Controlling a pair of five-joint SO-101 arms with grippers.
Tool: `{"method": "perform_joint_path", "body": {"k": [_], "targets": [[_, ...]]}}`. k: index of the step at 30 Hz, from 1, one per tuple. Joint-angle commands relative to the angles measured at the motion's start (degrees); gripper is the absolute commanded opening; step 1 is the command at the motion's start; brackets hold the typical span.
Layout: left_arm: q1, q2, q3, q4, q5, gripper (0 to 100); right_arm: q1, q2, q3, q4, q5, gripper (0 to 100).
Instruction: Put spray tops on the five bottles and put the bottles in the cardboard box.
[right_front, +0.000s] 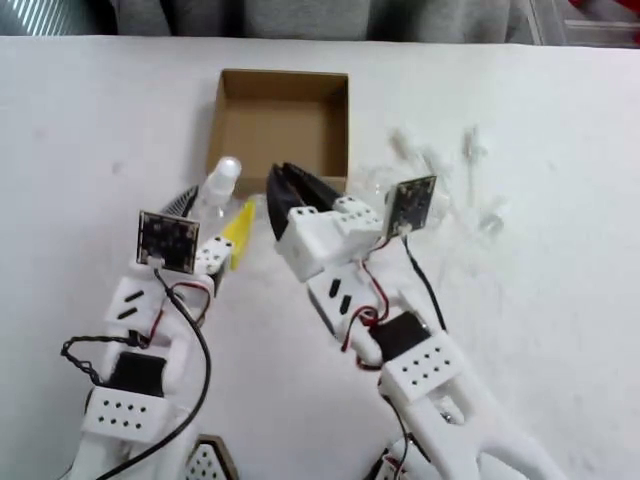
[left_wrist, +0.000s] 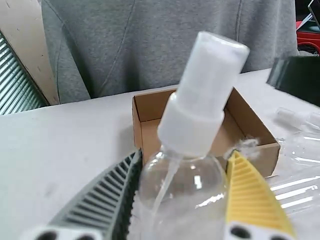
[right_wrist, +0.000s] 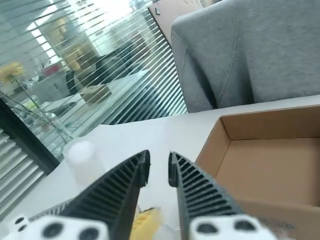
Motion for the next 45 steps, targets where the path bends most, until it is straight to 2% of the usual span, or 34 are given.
{"method": "perform_joint_path", "body": {"k": [1,13,28,32,37,40,45], "targets": [[-0.57,-1.27,-0.70,-1.58,0.09,25,-0.66,2.77,-0.44,-6.37,0.26,4.8],[-0.48,-1.27,-0.70,-1.58,0.09,25,-7.52,0.66,0.44,-6.55,0.70,4.8],[-0.13,-1.27,-0.62,-1.58,0.09,25,-6.29,-0.04,-1.05,-6.11,0.79,4.9],[-0.48,-1.27,-0.62,-1.58,0.09,25,-1.10,-6.46,-0.18,-0.40,0.79,4.9],[-0.57,-1.27,-0.79,-1.67,0.09,25,4.44,-15.60,-0.09,11.65,0.79,5.1],[-0.48,-1.19,-1.14,-3.87,0.09,25,5.05,-19.56,2.37,17.71,0.79,5.1],[-0.57,-1.10,-4.31,-6.24,0.00,25,5.14,-26.07,11.69,19.47,2.73,5.2]]}}
